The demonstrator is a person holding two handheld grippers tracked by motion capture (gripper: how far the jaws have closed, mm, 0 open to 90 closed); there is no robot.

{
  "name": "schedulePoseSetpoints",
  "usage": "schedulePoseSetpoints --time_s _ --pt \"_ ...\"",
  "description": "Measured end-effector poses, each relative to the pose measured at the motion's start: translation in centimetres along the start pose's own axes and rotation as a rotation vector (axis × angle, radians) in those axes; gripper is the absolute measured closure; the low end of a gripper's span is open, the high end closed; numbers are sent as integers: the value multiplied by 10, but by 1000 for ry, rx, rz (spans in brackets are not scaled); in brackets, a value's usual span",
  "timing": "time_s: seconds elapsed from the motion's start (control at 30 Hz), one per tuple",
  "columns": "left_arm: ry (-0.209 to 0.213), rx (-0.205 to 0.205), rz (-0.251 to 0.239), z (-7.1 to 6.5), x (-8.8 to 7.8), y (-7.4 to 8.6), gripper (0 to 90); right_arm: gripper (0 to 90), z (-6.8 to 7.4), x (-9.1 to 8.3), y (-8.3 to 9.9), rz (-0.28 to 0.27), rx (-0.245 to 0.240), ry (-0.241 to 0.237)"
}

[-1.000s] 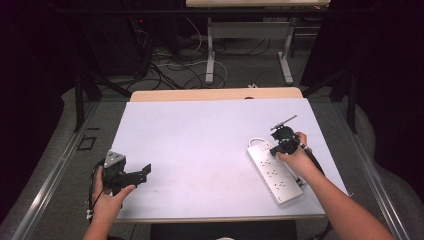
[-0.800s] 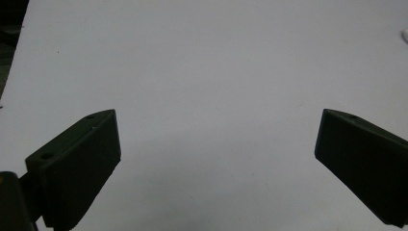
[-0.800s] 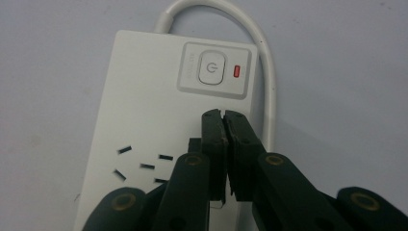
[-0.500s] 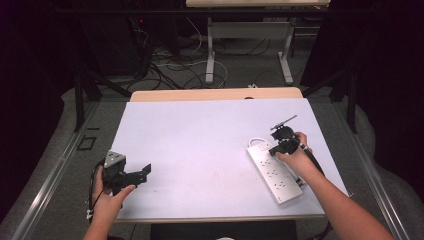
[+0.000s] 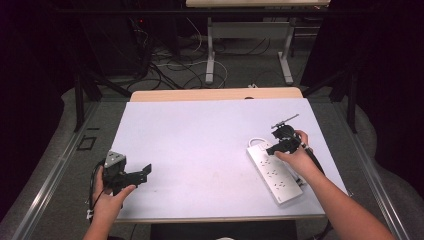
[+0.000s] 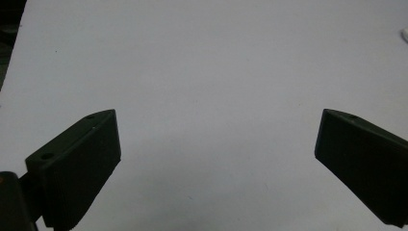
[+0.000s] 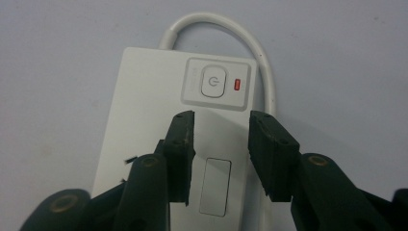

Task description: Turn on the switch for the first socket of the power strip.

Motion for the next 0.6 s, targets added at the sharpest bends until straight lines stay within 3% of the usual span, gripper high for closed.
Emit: schedulePoseSetpoints --time_s 0.27,0.43,0.6 --pt "0 0 1 0 0 0 20 442 -1 -4 -6 -28 54 9" --pt "1 3 3 0 0 0 20 380 -6 -8 -10 -57 58 18" --pt "2 3 3 0 0 0 20 233 -8 -11 -11 -68 53 4"
Point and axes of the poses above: each handheld gripper's, and its own axes: x roughly forward along the jaws, y roughly out of its underside, z roughly to its left, the point moved 7 cm from there along x, roughly forward along the jaws, and after that the axes turned 1 degree about z, right-handed, at the moved point
